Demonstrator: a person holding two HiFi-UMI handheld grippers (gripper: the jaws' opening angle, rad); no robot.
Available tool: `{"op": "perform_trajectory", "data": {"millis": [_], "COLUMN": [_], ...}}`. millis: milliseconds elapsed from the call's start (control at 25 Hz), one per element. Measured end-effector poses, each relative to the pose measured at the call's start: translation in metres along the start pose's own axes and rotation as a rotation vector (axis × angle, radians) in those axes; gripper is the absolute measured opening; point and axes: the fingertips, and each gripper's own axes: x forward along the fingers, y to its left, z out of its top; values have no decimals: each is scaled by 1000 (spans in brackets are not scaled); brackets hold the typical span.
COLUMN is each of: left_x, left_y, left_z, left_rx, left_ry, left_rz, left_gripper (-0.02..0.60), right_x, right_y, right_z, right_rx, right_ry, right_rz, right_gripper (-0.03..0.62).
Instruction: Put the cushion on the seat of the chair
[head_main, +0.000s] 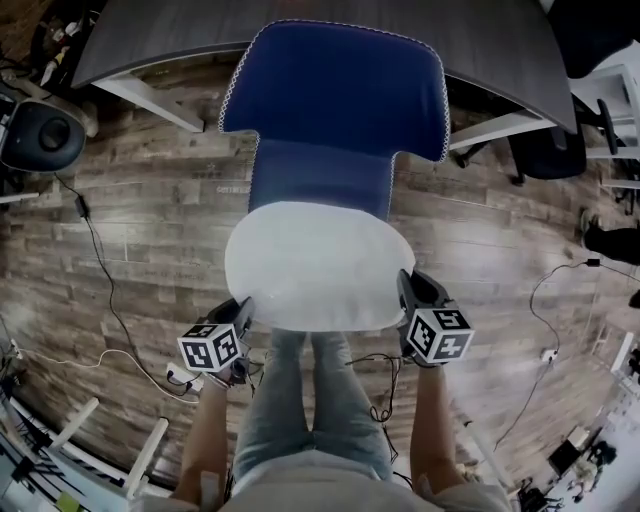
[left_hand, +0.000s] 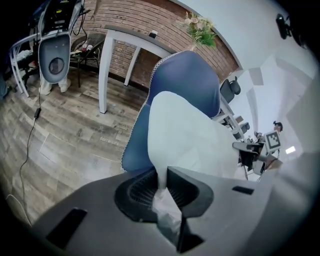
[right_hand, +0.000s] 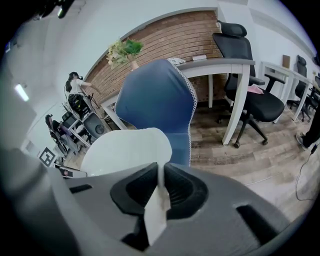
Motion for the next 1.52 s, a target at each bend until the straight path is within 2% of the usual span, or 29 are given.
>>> {"op": "perform_trajectory", "data": {"millis": [280,1200,1520], "left_x": [13,97,119], "left_y": [8,30,38], "left_z": [8,79,91], "left_rx": [-9,-50,-59], "left_ry": [-6,-20,-8], "left_rz": [16,24,37], "left_gripper": [48,48,48], "right_x": [22,132,160], "right_y": [-5,-54,-65], "right_z": [2,54,56], "right_rx": [-9,6,1], "right_ry": [18,28,54], "right_rz": [3,-24,-16], "right_gripper": [46,48,48]}}
